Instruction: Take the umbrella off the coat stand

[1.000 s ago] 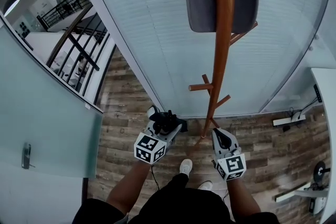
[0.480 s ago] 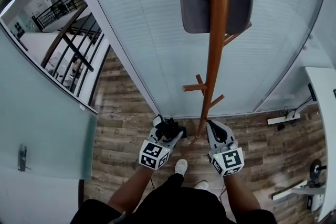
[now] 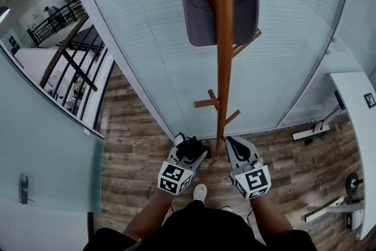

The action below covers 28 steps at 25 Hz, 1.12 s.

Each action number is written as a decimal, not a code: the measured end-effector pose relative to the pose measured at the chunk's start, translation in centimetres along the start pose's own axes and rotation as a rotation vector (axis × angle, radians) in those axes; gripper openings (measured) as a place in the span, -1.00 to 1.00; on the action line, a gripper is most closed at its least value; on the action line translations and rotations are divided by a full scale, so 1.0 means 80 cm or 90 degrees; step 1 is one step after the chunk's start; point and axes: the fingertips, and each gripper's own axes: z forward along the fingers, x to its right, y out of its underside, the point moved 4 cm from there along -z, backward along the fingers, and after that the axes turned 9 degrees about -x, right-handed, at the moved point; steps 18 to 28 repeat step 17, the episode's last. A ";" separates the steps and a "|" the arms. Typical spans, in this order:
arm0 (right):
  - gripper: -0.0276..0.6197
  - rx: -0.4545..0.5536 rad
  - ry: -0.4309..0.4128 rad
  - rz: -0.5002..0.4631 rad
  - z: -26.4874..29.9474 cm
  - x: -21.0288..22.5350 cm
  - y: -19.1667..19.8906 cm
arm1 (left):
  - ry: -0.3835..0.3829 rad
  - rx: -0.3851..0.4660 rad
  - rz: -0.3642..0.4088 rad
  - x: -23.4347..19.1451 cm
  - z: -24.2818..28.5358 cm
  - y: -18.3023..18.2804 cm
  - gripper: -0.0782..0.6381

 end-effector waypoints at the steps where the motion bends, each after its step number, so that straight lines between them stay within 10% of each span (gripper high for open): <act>1: -0.91 -0.002 -0.004 -0.008 -0.002 -0.003 -0.002 | 0.004 0.000 0.003 0.004 0.000 -0.002 -0.05; 28: -0.91 0.011 0.015 -0.018 0.009 -0.008 -0.008 | 0.041 0.012 0.029 0.003 0.004 -0.024 -0.05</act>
